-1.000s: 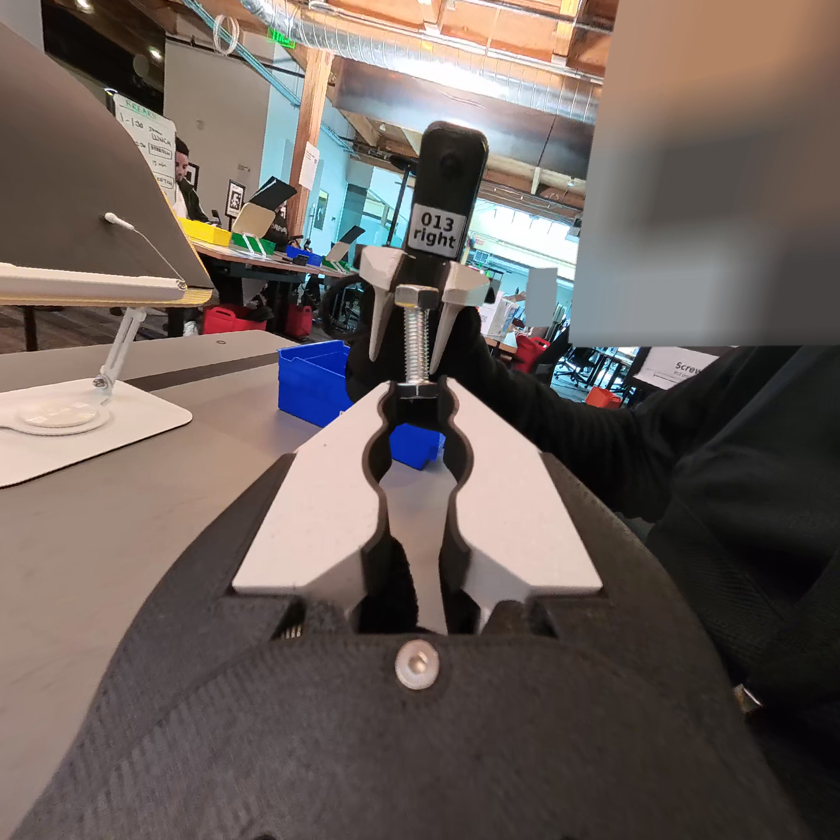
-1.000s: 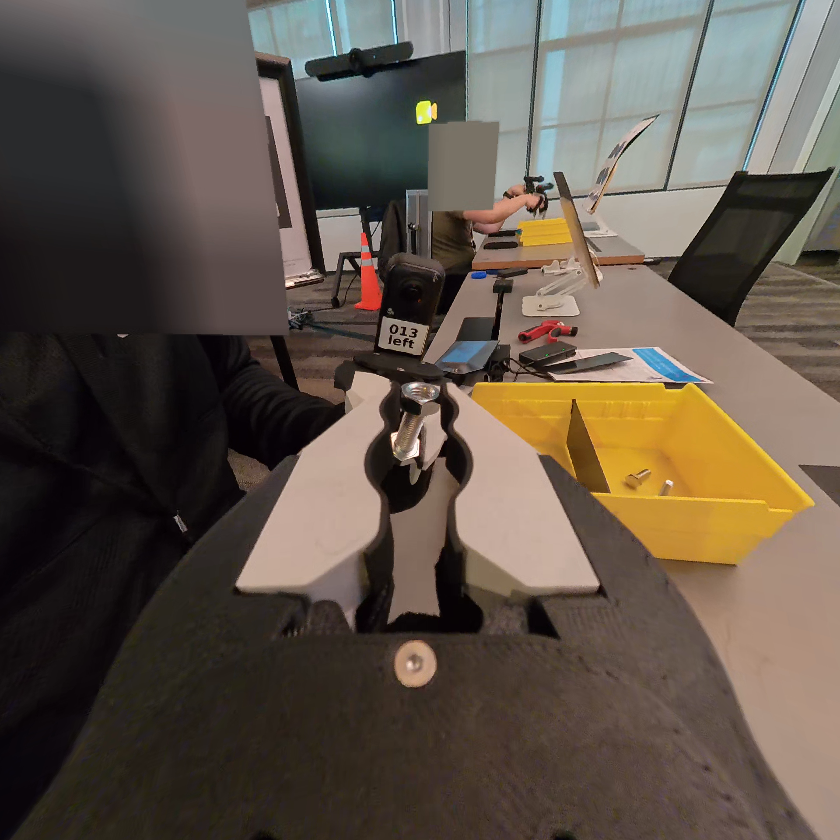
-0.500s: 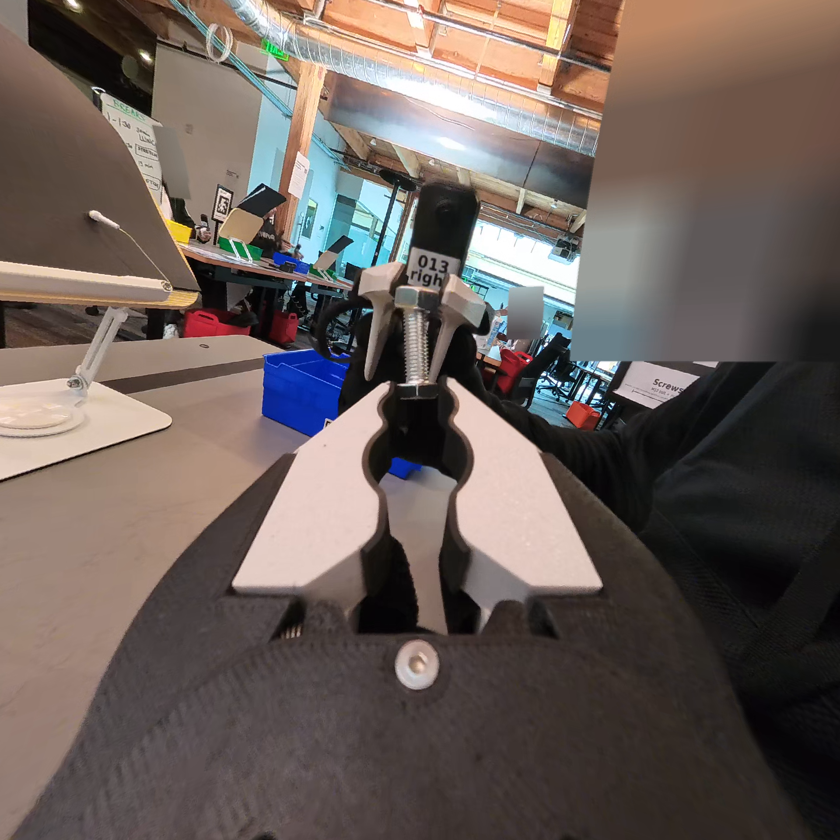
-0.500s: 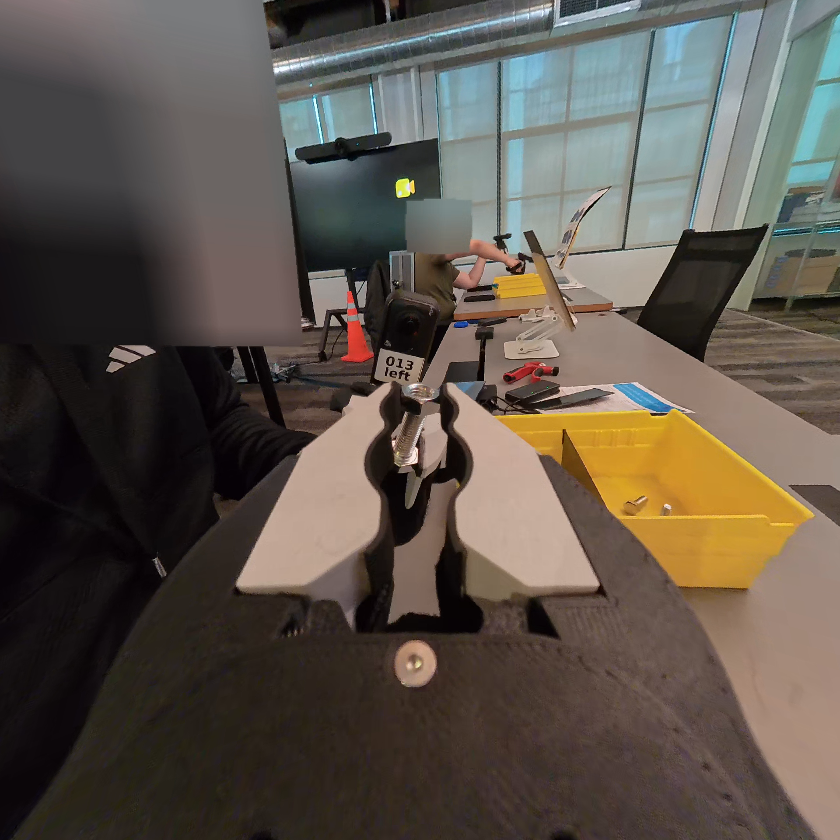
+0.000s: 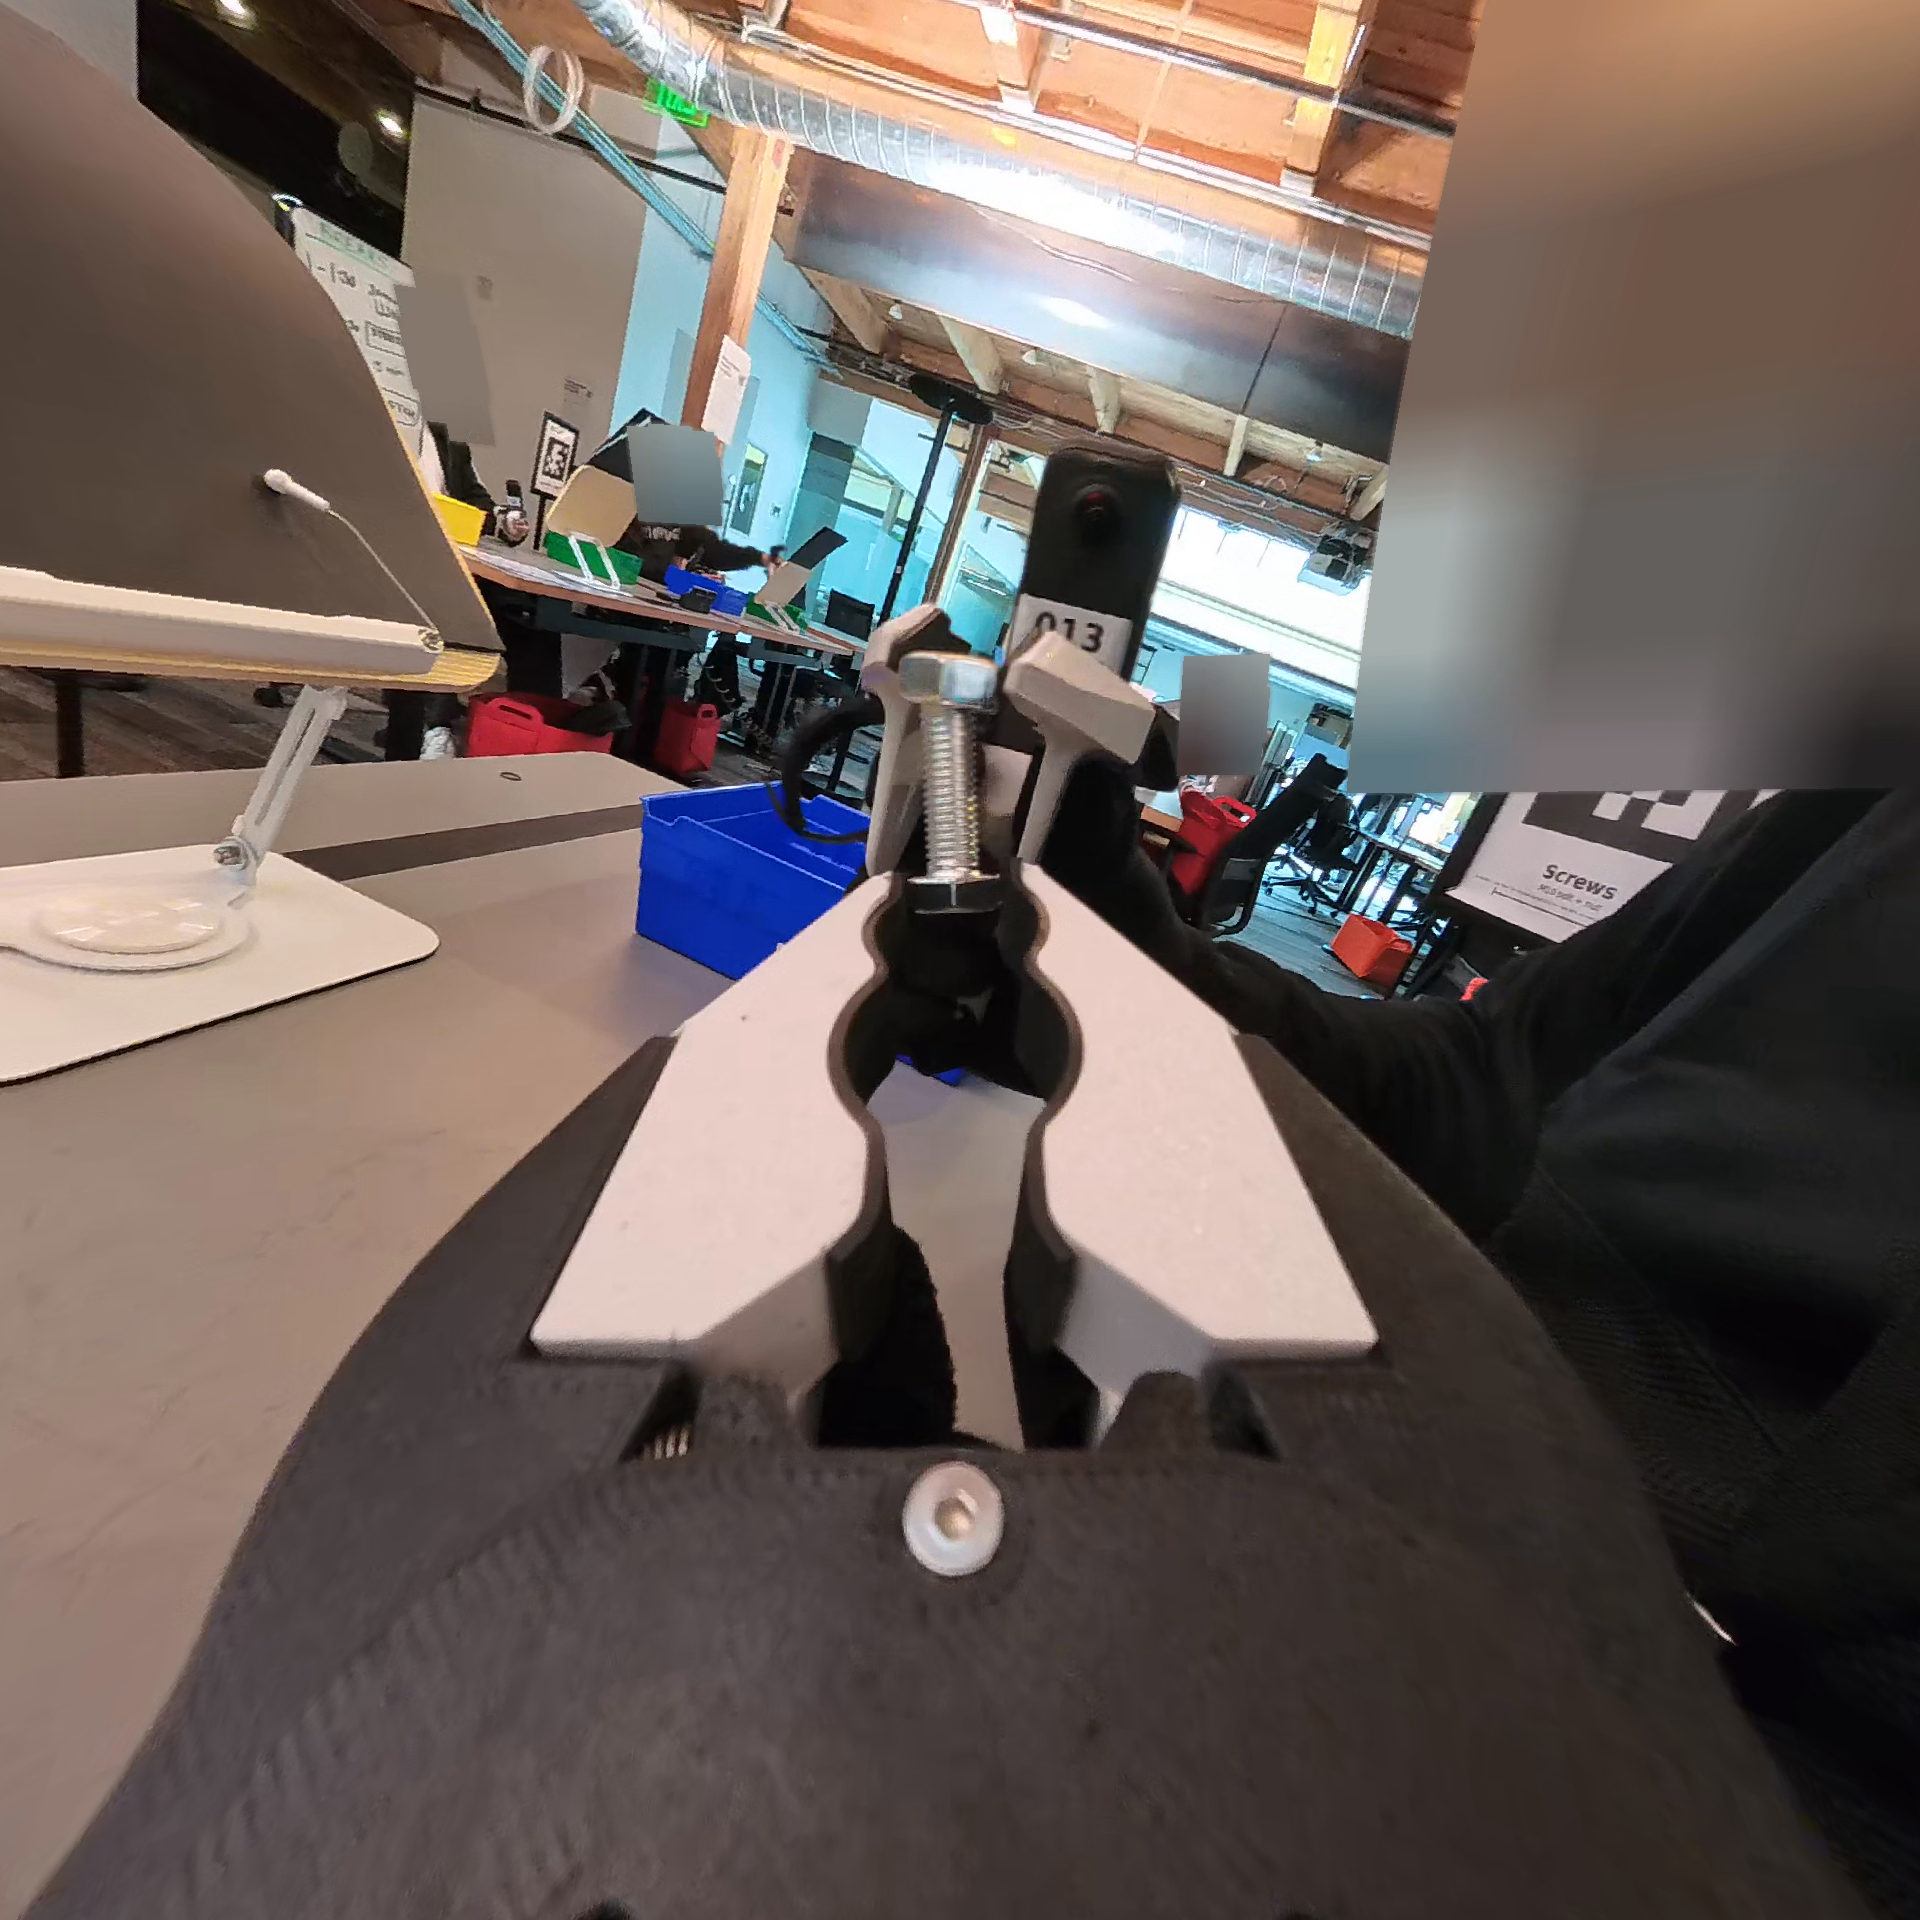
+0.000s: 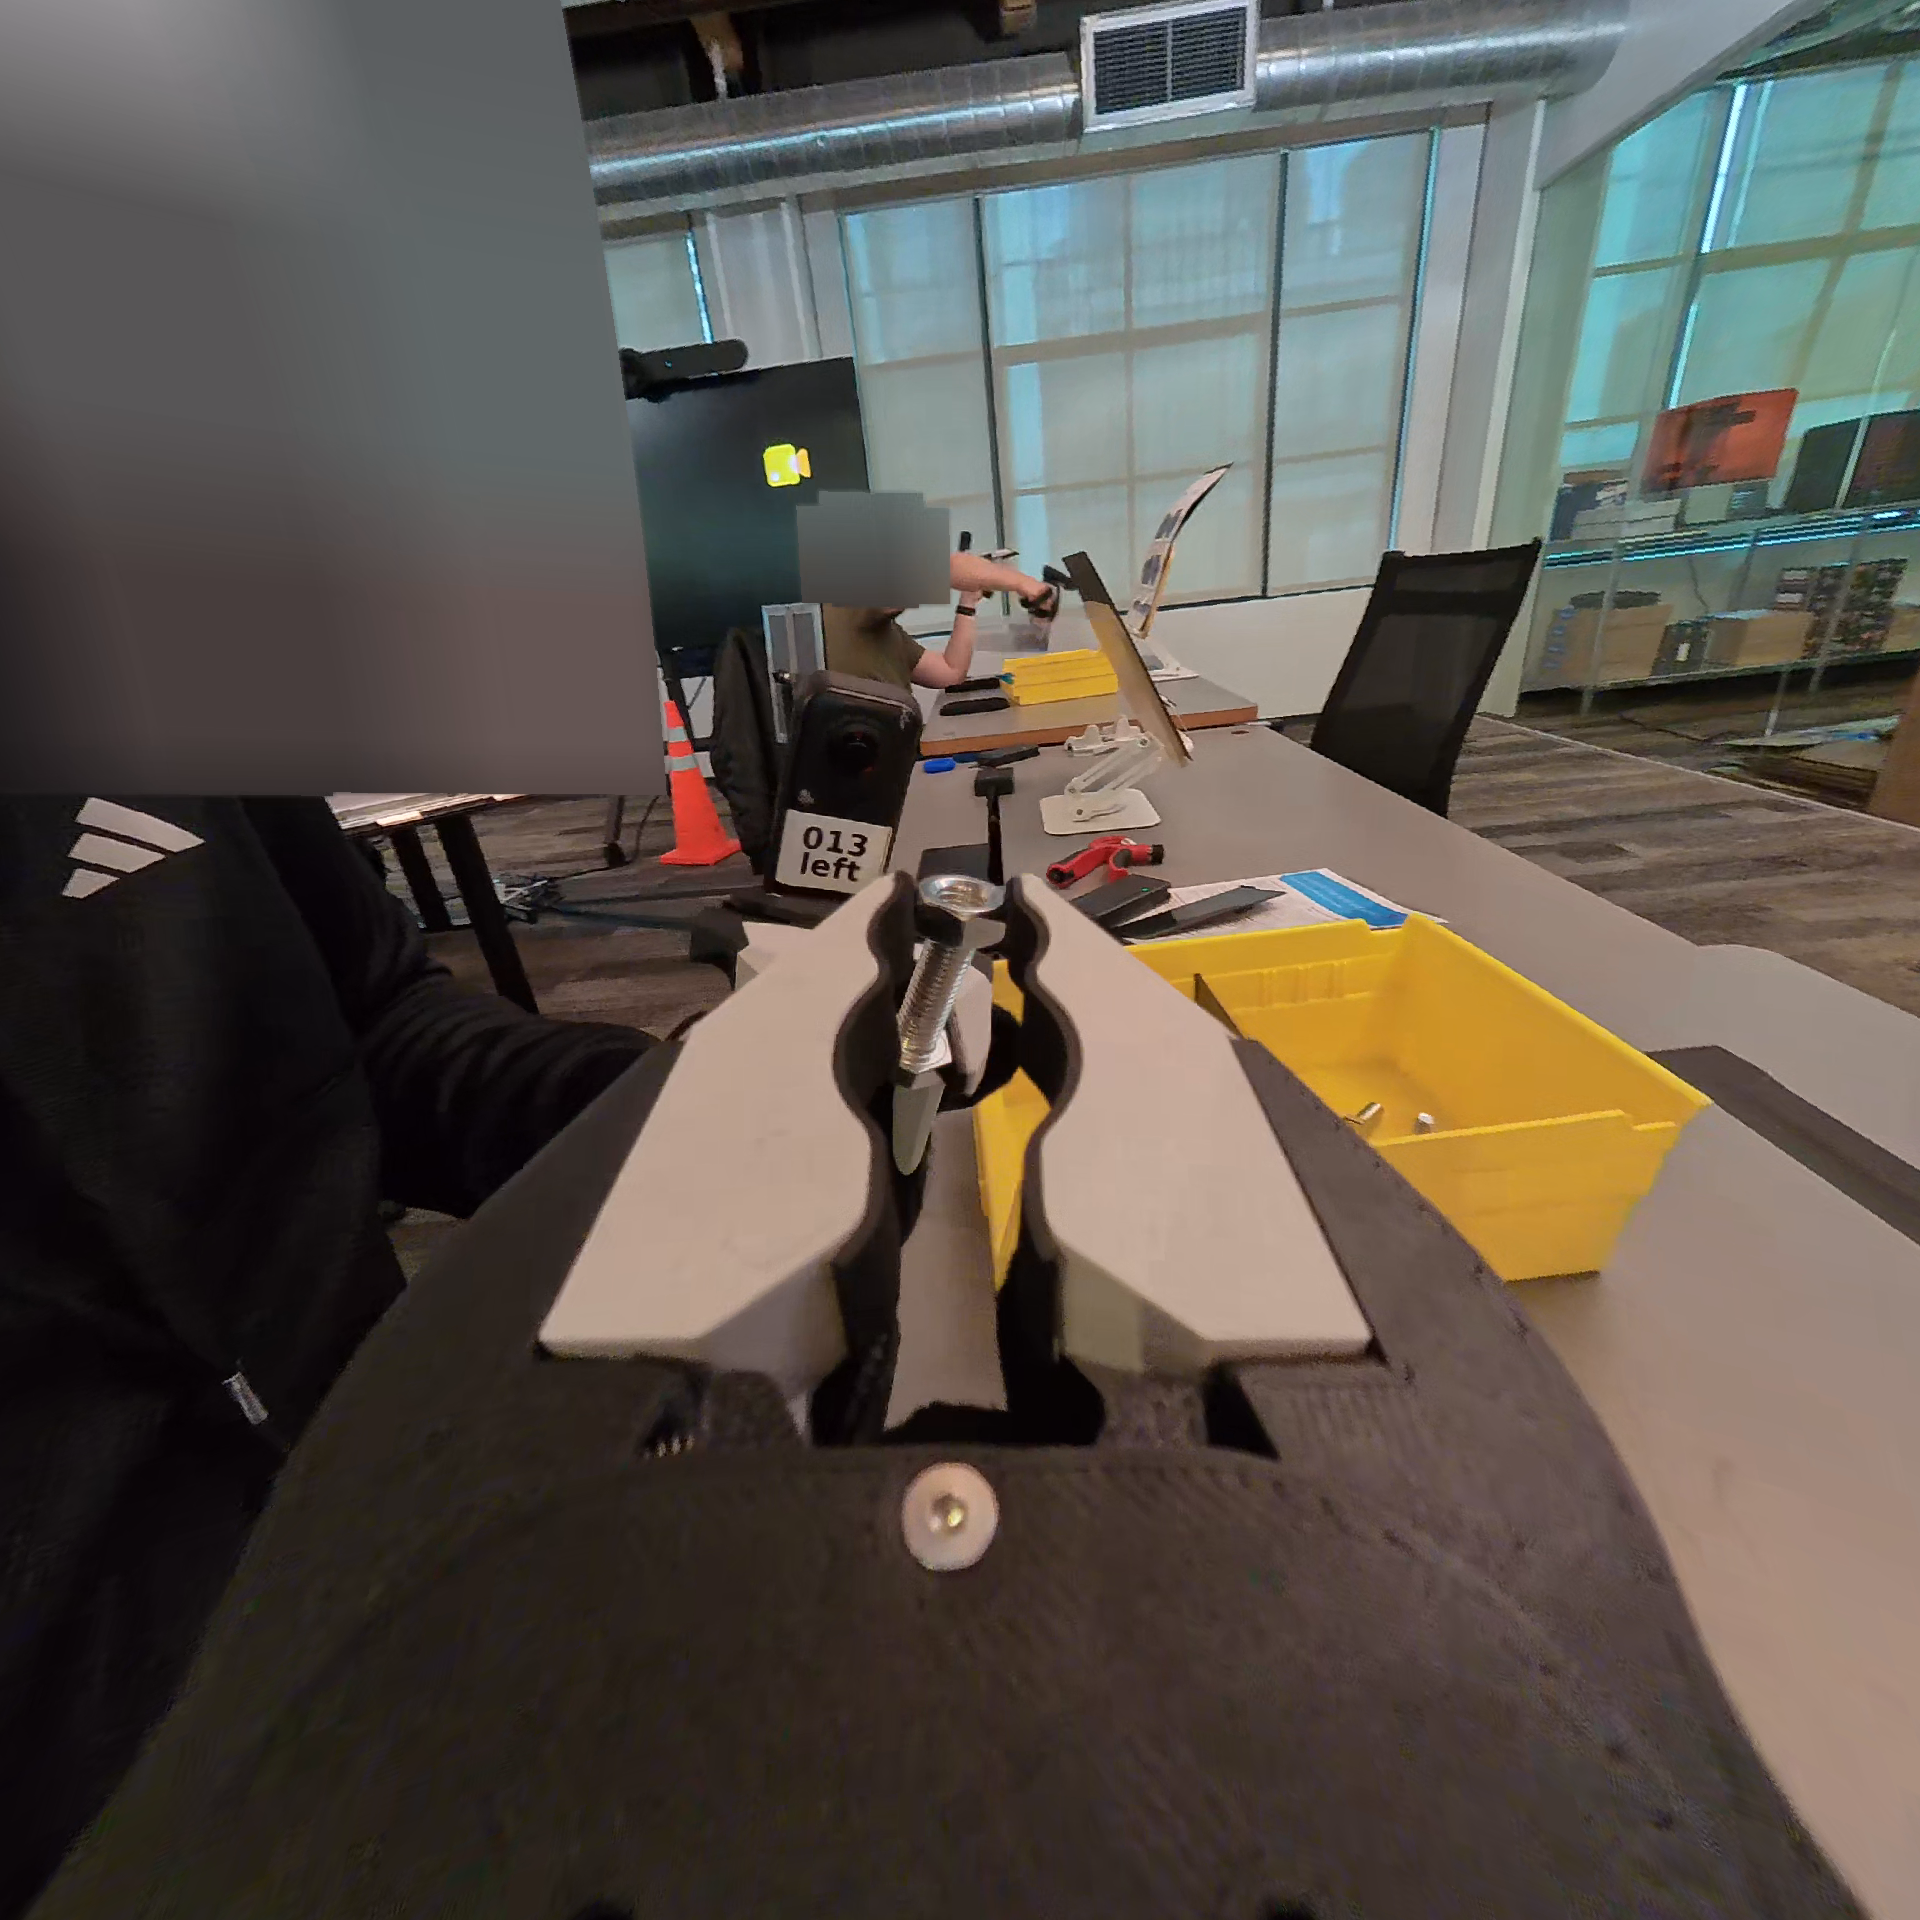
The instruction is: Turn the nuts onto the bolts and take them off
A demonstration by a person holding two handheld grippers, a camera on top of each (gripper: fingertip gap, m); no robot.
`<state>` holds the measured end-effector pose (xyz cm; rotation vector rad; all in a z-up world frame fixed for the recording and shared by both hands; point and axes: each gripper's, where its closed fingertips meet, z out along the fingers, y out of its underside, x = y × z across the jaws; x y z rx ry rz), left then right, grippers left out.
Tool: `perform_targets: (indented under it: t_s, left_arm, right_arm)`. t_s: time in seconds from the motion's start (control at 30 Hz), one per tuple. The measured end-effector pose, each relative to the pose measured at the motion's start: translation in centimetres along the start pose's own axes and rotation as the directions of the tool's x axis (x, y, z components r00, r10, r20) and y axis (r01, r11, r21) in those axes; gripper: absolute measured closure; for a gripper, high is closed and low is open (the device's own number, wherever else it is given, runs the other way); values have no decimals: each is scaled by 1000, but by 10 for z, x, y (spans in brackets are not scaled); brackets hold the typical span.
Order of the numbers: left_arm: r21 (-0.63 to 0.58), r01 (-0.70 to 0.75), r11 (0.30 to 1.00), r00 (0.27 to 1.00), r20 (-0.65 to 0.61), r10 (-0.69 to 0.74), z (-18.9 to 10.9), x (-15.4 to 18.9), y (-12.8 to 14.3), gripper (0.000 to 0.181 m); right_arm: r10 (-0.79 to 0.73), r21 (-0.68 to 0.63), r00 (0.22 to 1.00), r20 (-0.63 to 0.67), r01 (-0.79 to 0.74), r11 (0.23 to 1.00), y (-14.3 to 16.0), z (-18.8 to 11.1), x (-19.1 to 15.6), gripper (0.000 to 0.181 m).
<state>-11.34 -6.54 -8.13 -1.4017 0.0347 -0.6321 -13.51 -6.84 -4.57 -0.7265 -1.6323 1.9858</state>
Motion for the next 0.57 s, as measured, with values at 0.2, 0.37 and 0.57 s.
perform_targets:
  t_s: [0.2, 0.37, 0.57]
  left_arm:
    - [-2, -7, 1000, 1000, 20, 7, 0, -3, 0, 166]
    - [-26, -36, 999, 998, 55, 38, 0, -6, 3, 166]
    - [-52, -71, 996, 993, 86, 75, 0, -10, 6, 166]
  right_arm:
    - [15, 14, 996, -84, -14, 1000, 1, 1, 3, 166]
    - [-5, -14, 988, -156, 2, 1000, 4, 1, 5, 167]
    - [27, -7, 976, -218, -29, 1000, 6, 0, 8, 166]
